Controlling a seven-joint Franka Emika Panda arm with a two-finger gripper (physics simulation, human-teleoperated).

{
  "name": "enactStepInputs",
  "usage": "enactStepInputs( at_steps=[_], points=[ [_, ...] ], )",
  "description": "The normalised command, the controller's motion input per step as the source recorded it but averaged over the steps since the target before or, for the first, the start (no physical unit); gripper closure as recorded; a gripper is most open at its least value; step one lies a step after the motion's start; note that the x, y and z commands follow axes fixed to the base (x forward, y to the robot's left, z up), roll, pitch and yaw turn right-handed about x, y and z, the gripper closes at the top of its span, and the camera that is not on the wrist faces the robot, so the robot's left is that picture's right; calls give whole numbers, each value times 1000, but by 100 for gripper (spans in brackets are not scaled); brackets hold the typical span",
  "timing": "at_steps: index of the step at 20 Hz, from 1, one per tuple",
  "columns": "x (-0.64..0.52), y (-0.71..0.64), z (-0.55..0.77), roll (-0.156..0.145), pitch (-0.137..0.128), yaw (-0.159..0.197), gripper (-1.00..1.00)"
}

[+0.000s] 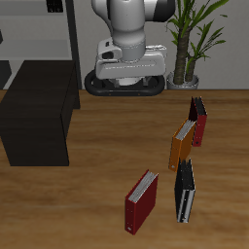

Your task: Place the striped book flat on top of the shelf

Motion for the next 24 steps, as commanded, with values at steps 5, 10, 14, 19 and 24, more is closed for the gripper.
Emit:
enactStepInputs(
  at_steps=[5, 10, 14, 19, 24],
  points=[
    [122, -34, 39, -39, -7, -3, -100],
    [151, -6, 22, -41, -16, 5, -100],
    [217, 103, 1, -40, -12, 5, -100],
    [120, 204, -41, -1, -10, 13, -100],
    [24, 130, -22, -1, -1, -13, -100]
  ],
)
